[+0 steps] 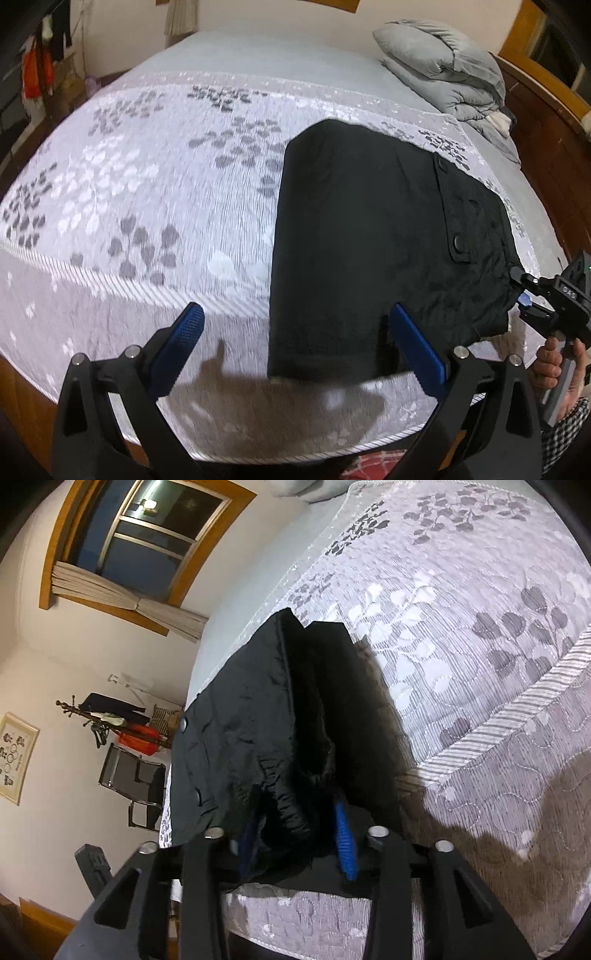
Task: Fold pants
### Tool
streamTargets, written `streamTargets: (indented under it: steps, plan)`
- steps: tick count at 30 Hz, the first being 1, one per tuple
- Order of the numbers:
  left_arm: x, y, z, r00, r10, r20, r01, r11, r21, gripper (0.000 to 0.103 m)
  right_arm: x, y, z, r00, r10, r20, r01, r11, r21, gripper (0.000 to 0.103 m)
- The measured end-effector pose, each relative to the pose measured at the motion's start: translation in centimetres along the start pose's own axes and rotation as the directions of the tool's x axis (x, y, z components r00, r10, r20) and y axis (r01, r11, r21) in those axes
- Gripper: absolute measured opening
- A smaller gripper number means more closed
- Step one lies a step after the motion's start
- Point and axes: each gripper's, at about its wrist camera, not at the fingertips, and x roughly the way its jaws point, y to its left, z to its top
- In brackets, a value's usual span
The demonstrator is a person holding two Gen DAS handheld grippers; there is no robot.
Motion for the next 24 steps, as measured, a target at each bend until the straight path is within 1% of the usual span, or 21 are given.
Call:
streamTargets:
  steps: [1, 3, 6, 8, 9, 10, 13, 16, 18, 22, 24]
  plan:
    - [0.0, 0.0, 0.3, 1.0, 0.002, 0.007, -0.002, 1.0, 0.006, 0.1, -0.4, 0.0, 0.0, 1.0, -0.008, 0.009, 0.008, 1.0, -0.01, 0.05]
    - [0.0, 0.0, 0.9, 1.0, 0.001, 0.019, -0.001, 1.0, 0.004, 0.1, -1.0, -0.1, 0.1, 1.0, -0.026, 0.014, 0.026, 0.999, -0.022, 0.057]
    - [0.0, -0.1, 1.7, 0.999, -0.015, 0.028, 0.015, 1.0, -0.003, 0.1, -2.4, -0.2, 0.3, 0.999, -0.02, 0.037, 0.021, 0.999, -0.028, 0.058]
    - [0.1, -0.2, 2.1, 0.999, -0.022, 0.033, 0.022, 1.0, -0.007, 0.1, -3.3, -0.1, 0.5, 0.998, -0.036, 0.047, 0.038, 0.999, -0.036, 0.065]
    - [0.2, -0.3, 2.3, 0.999, -0.03, 0.034, 0.03, 0.999, -0.009, 0.1, -3.6, -0.1, 0.6, 0.998, -0.042, 0.052, 0.044, 0.998, -0.036, 0.071]
    - [0.2, -0.3, 2.4, 0.999, -0.042, 0.033, 0.043, 0.999, -0.011, 0.1, -4.0, 0.0, 0.8, 0.997, -0.045, 0.058, 0.047, 0.998, -0.034, 0.075]
    - [0.4, -0.3, 3.1, 0.996, -0.088, 0.019, 0.088, 0.996, -0.025, 0.1, -4.7, 0.7, 1.5, 0.998, -0.038, 0.057, 0.039, 0.999, -0.024, 0.081]
    - [0.3, 0.0, 4.4, 0.988, -0.153, 0.023, 0.154, 0.987, -0.054, 0.1, -5.4, 1.1, 2.5, 0.997, -0.034, 0.065, 0.037, 0.998, -0.045, 0.087]
    - [0.5, 0.2, 5.3, 0.987, -0.159, 0.036, 0.16, 0.985, -0.06, 0.1, -5.4, 1.8, 3.2, 0.997, -0.038, 0.066, 0.043, 0.996, -0.081, 0.089]
    - [1.9, 0.5, 7.0, 0.99, -0.139, 0.023, 0.14, 0.99, -0.032, 0.1, -4.1, 2.6, 4.2, 0.997, -0.071, 0.038, 0.076, 0.988, -0.135, 0.09]
    - [2.4, 0.6, 7.3, 0.994, -0.111, 0.02, 0.111, 0.993, -0.029, 0.1, -3.4, 2.6, 4.5, 0.996, -0.083, 0.023, 0.086, 0.985, -0.147, 0.09]
